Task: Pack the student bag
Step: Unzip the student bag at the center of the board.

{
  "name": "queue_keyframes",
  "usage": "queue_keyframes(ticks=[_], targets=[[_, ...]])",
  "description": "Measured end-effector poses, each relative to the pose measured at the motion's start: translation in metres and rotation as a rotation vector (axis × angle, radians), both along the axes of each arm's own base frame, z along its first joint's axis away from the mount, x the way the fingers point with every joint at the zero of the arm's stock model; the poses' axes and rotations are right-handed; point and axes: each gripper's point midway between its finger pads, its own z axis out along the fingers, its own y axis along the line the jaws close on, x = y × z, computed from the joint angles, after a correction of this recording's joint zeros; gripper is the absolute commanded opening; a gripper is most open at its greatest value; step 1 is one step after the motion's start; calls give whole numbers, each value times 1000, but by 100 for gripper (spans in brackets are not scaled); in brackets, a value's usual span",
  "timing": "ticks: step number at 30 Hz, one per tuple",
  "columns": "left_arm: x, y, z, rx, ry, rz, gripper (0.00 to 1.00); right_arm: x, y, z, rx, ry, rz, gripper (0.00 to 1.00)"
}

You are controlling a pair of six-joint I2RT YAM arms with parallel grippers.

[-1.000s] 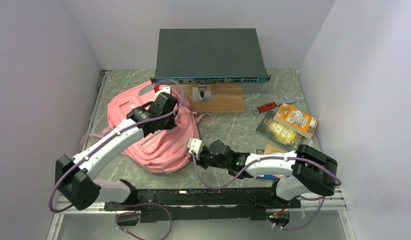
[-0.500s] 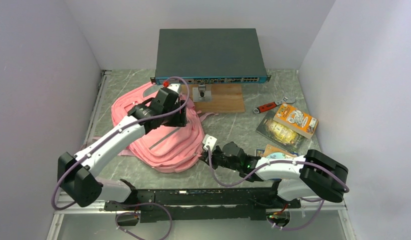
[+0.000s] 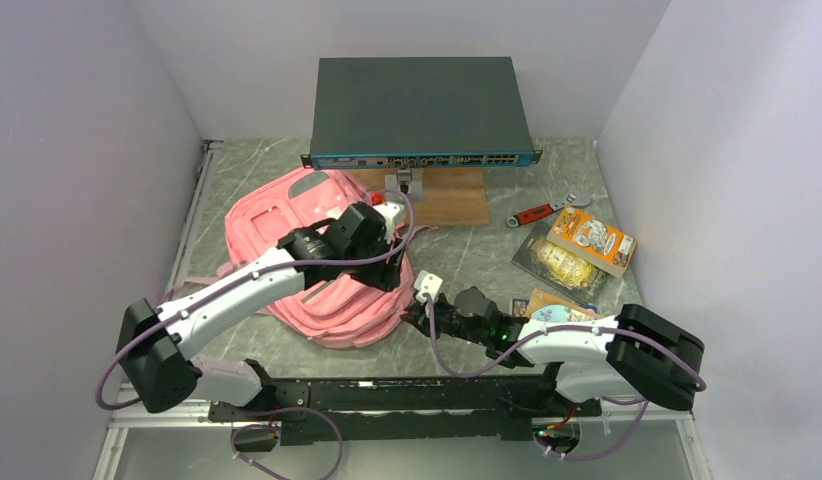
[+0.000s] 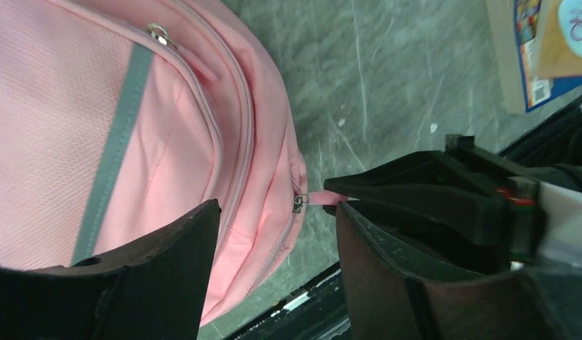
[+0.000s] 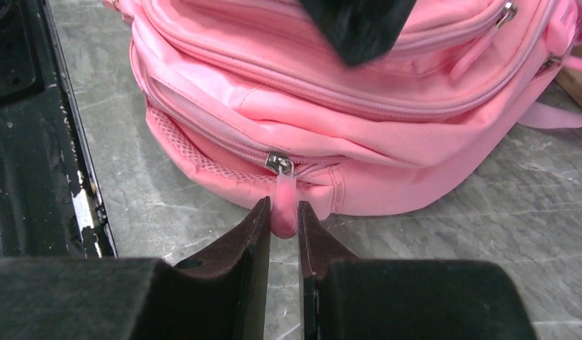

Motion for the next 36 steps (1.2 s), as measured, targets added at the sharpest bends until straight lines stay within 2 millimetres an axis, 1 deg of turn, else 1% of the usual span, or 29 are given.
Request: queue_keyframes(ticks=[2, 3, 5, 6, 7, 8, 10, 11, 12, 14, 15, 17, 20, 23, 25, 28, 32, 34, 36], targets=[[-5, -2, -13, 8, 43, -12, 68, -1, 0, 3, 7, -3, 3, 0], [-8, -3, -21, 2, 64, -9, 72, -1, 0, 4, 10, -3, 5, 0], [-15, 1, -32, -12, 83, 5, 80, -3, 0, 3, 11, 10, 12, 16], [-20, 6, -37, -22, 90, 18, 82, -5, 1, 3, 14, 23, 16, 24], [-25, 11, -39, -31, 93, 33, 85, -7, 2, 2, 18, 39, 21, 32], [-31, 18, -39, -53, 90, 56, 89, -9, 3, 0, 22, 58, 28, 38], [-37, 27, -29, -103, 68, 82, 91, -18, 6, -7, 26, 126, 55, 49], [-38, 30, -19, -138, 44, 102, 91, -22, 7, -10, 25, 157, 63, 53], [-38, 32, -10, -169, 21, 117, 92, -28, 9, -16, 21, 210, 73, 54], [-36, 35, 8, -222, -23, 146, 93, -36, 9, -21, 24, 288, 76, 56], [-35, 36, 14, -245, -40, 159, 93, -40, 9, -21, 32, 330, 75, 58], [-34, 40, 21, -275, -66, 182, 93, -40, 7, -19, 64, 412, 48, 64], [-34, 46, 21, -282, -75, 211, 93, -25, -1, -8, 135, 533, -77, 66], [-35, 49, 19, -283, -74, 223, 94, 2, -15, 4, 231, 694, -289, 69], [-36, 50, 18, -285, -75, 223, 94, 17, -18, 11, 280, 775, -390, 69], [-37, 50, 18, -287, -75, 222, 94, 32, -16, 23, 354, 874, -491, 63], [-39, 50, 13, -287, -62, 218, 94, 48, -9, 34, 400, 948, -585, 49], [-42, 51, 8, -284, -52, 216, 94, 55, -5, 36, 413, 971, -618, 48], [-44, 51, 6, -285, -46, 211, 94, 61, -5, 34, 418, 989, -663, 48]])
